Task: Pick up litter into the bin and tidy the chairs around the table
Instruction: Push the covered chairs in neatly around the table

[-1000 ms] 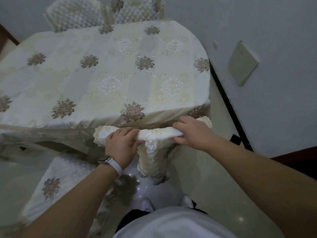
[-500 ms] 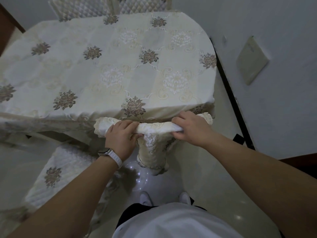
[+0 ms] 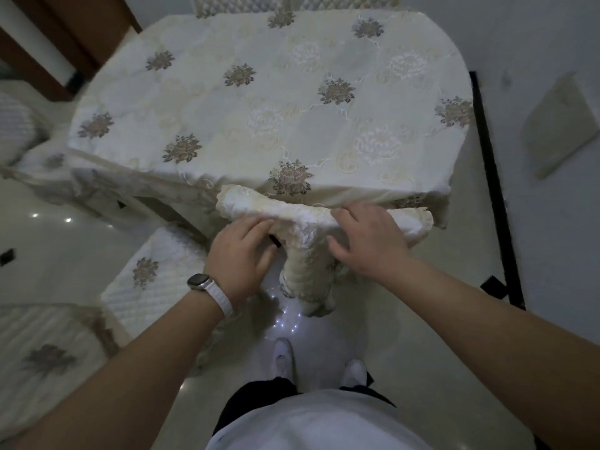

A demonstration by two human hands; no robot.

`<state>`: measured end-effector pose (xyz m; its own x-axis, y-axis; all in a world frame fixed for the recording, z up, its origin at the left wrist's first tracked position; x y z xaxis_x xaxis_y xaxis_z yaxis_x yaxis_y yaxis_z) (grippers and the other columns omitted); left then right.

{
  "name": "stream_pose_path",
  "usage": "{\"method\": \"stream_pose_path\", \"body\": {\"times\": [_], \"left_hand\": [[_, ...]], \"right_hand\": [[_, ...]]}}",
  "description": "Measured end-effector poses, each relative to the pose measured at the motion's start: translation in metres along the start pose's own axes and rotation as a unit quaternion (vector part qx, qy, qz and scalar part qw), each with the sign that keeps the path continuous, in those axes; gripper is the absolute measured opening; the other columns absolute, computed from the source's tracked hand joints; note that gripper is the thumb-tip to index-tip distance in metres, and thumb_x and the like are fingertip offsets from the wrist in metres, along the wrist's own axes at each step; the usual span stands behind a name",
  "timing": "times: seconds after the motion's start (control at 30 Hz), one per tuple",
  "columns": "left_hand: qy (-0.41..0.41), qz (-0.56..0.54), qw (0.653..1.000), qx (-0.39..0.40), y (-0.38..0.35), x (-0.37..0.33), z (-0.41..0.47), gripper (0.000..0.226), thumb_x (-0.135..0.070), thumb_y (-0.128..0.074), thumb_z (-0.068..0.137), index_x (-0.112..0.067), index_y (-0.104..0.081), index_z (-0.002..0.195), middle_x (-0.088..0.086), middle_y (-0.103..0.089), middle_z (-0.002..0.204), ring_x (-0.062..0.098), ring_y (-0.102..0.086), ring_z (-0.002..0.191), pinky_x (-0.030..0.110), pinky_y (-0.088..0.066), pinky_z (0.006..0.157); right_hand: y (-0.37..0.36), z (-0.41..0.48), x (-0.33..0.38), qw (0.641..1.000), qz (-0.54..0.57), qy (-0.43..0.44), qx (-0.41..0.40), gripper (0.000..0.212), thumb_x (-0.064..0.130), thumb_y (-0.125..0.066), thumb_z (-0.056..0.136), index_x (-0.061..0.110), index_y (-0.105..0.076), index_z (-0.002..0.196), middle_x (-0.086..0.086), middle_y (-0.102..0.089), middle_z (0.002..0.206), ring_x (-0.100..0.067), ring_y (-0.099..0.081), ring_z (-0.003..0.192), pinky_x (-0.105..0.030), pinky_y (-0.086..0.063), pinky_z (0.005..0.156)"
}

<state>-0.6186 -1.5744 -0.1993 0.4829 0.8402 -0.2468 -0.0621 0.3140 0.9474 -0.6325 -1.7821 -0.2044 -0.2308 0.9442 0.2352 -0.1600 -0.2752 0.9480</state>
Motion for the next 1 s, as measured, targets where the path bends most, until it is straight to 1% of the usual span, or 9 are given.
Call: {"method": "stream_pose_path", "body": {"times": [0.07,0.13,0.3,0.43,0.53,0.67,0.8,0.9,1.0], "left_hand": [[0.024,0.029,0.999,0.003,0.011,0.01,-0.028,0.043,-0.031,-0.055,0.089,-0.01,-0.066,0.125,0.013,-0.063,0.13,0.035,-0.059,0.119,0.05,-0.048,0.099],[0.05,0.055,0.997,0.01,0.023,0.023,-0.055,0.043,-0.033,-0.053,0.09,-0.013,-0.066,0.126,0.011,-0.063,0.132,0.035,-0.057,0.122,0.053,-0.047,0.099],[0.085,0.115,0.989,-0.028,0.07,0.053,-0.125,0.041,-0.036,-0.053,0.091,-0.016,-0.067,0.123,0.01,-0.065,0.128,0.034,-0.058,0.119,0.049,-0.046,0.097],[0.104,0.129,0.985,-0.049,0.1,0.085,-0.189,0.042,-0.037,-0.051,0.091,-0.016,-0.066,0.124,0.01,-0.064,0.13,0.035,-0.057,0.121,0.05,-0.045,0.097],[0.123,0.127,0.982,-0.073,0.123,0.115,-0.243,0.042,-0.039,-0.054,0.089,-0.017,-0.066,0.123,0.009,-0.064,0.13,0.034,-0.057,0.121,0.052,-0.045,0.096],[0.14,0.137,0.975,-0.105,0.159,0.161,-0.328,0.041,-0.038,-0.058,0.086,-0.016,-0.068,0.12,0.009,-0.065,0.127,0.033,-0.058,0.117,0.05,-0.046,0.096],[0.192,0.15,0.963,-0.119,0.197,0.22,-0.42,0.041,-0.037,-0.056,0.086,-0.016,-0.069,0.118,0.008,-0.065,0.126,0.033,-0.06,0.116,0.052,-0.045,0.096],[0.227,0.162,0.951,-0.132,0.225,0.255,-0.483,0.04,-0.035,-0.057,0.084,-0.016,-0.07,0.116,0.008,-0.066,0.122,0.033,-0.06,0.114,0.051,-0.046,0.095],[0.258,0.168,0.939,-0.154,0.251,0.281,-0.535,0.039,-0.035,-0.058,0.084,-0.016,-0.07,0.116,0.008,-0.066,0.123,0.032,-0.061,0.113,0.049,-0.046,0.094]], "right_hand": [[-0.001,0.001,0.024,0.999,0.007,0.044,-0.004,0.047,0.046,-0.05,0.082,0.01,-0.064,0.108,-0.011,-0.063,0.109,-0.031,-0.059,0.095,-0.04,-0.044,0.084],[-0.004,0.0,0.05,0.997,0.014,0.081,0.005,0.048,0.048,-0.05,0.083,0.01,-0.066,0.108,-0.011,-0.064,0.111,-0.031,-0.059,0.098,-0.04,-0.044,0.086],[-0.007,-0.007,0.131,0.986,0.011,0.164,0.027,0.052,0.051,-0.045,0.085,0.012,-0.066,0.113,-0.009,-0.064,0.113,-0.03,-0.058,0.102,-0.04,-0.043,0.087],[-0.008,-0.022,0.206,0.976,0.009,0.218,0.02,0.051,0.05,-0.049,0.086,0.013,-0.065,0.115,-0.011,-0.064,0.117,-0.031,-0.059,0.104,-0.041,-0.046,0.089],[-0.01,-0.036,0.272,0.968,0.0,0.249,-0.004,0.049,0.049,-0.053,0.084,0.013,-0.066,0.113,-0.01,-0.064,0.116,-0.031,-0.06,0.104,-0.04,-0.045,0.088],[-0.022,-0.058,0.375,0.956,-0.007,0.292,-0.006,0.048,0.05,-0.054,0.085,0.014,-0.066,0.114,-0.009,-0.063,0.117,-0.03,-0.058,0.106,-0.04,-0.044,0.09],[-0.038,-0.08,0.479,0.94,-0.021,0.341,-0.018,0.048,0.05,-0.056,0.086,0.013,-0.065,0.115,-0.01,-0.064,0.117,-0.031,-0.058,0.105,-0.041,-0.042,0.09],[-0.052,-0.09,0.548,0.932,-0.03,0.362,-0.003,0.05,0.051,-0.052,0.087,0.014,-0.064,0.117,-0.011,-0.064,0.119,-0.032,-0.058,0.108,-0.042,-0.042,0.091],[-0.062,-0.096,0.609,0.921,-0.029,0.389,0.007,0.052,0.052,-0.047,0.088,0.014,-0.064,0.119,-0.01,-0.063,0.121,-0.032,-0.057,0.111,-0.042,-0.04,0.093]]}}
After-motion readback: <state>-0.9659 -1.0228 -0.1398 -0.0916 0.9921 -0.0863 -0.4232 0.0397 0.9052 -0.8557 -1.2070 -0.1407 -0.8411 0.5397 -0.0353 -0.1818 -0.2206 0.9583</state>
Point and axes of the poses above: each hand's wrist, its own z-axis towards the middle knuckle, its own y-axis out of the back of the hand, x = y × z, the point moved 8 cm from there along z, towards the middle knuckle
